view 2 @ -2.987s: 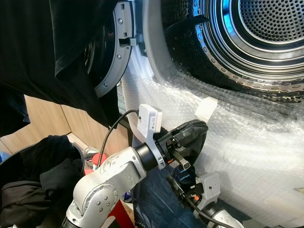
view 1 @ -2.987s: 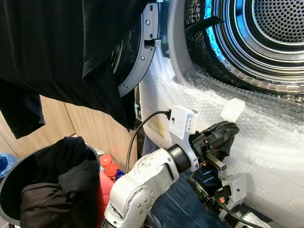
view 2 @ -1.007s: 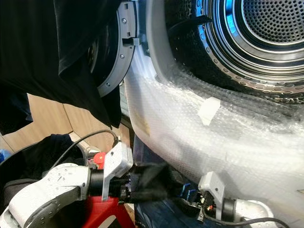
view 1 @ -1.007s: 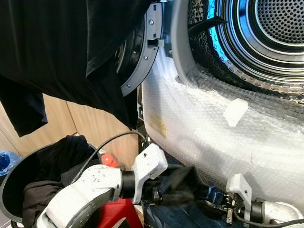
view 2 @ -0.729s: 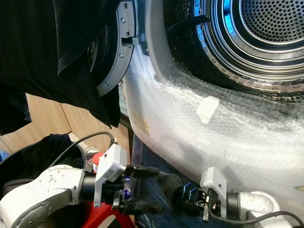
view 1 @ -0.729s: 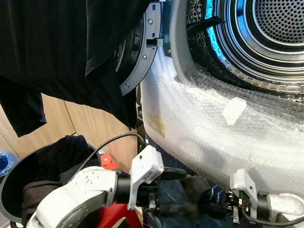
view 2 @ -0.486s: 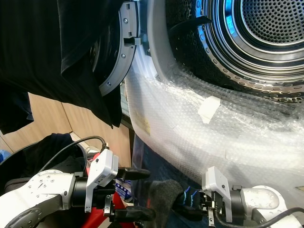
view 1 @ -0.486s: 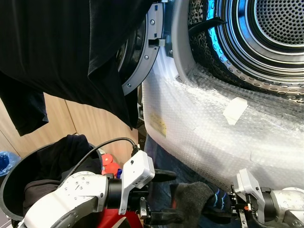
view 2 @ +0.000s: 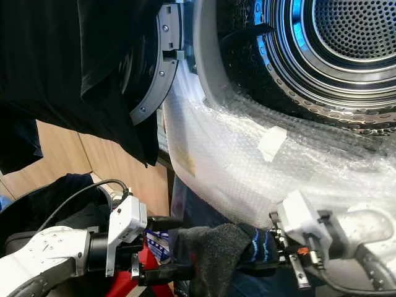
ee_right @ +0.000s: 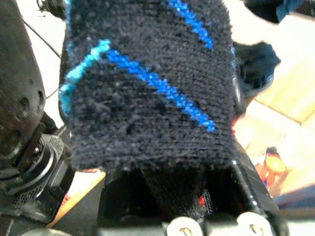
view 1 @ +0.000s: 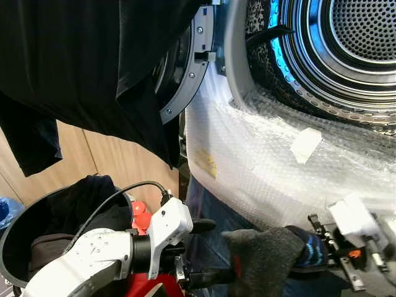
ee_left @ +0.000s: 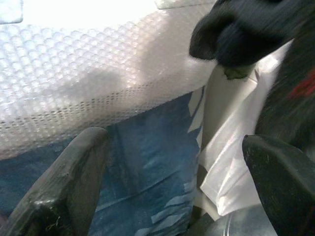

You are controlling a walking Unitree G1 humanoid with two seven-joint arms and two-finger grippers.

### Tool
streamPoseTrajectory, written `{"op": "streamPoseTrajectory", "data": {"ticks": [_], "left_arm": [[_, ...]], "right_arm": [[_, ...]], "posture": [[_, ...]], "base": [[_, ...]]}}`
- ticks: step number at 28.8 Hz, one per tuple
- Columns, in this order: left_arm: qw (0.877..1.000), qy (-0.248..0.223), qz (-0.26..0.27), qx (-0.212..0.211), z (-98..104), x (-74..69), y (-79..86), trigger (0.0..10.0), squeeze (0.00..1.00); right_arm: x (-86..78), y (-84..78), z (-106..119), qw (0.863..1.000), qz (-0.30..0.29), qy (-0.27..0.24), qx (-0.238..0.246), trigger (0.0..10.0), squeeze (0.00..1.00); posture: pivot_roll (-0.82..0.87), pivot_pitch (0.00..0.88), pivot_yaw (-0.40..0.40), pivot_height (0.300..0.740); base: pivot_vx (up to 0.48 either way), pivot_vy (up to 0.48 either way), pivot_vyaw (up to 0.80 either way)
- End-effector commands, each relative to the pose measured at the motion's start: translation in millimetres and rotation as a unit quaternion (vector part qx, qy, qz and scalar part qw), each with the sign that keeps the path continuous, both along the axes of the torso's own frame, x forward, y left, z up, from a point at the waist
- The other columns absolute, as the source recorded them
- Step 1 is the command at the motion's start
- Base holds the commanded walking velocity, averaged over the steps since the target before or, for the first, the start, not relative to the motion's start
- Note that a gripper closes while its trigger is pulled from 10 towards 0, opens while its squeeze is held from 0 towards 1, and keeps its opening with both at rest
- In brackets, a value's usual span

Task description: Clothes washing

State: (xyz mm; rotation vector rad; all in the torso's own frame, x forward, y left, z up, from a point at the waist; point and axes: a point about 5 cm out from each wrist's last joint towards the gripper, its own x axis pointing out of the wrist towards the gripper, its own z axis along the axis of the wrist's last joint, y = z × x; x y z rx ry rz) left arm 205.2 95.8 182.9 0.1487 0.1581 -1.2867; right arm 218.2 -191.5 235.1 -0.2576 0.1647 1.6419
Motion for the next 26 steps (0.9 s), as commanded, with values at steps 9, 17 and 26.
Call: {"op": "streamPoseTrajectory", "data": {"ticks": [9,17,26], "left_arm": [[0.998,-0.020,0.055,0.002,-8.4,4.7,-8.6,10.0,0.00],[0.998,-0.020,0.061,-0.002,-9.3,4.2,-9.7,10.0,0.00],[0.996,-0.021,0.083,-0.014,-9.8,-0.2,-15.4,10.0,0.00]], "right_arm": [[6.5,13.0,49.7,0.996,0.042,-0.046,0.058,10.0,0.00],[7.4,16.2,57.5,0.996,0.052,-0.045,0.065,10.0,0.00],[55.6,50.6,94.4,0.985,0.067,-0.104,0.120,10.0,0.00]], "posture": [[0.02,0.000,-0.066,0.740],[0.02,0.000,-0.066,0.740],[0.07,0.000,-0.116,0.740]], "base": [[0.000,0.000,0.00],[0.000,0.000,0.00],[0.000,0.000,0.00]]}}
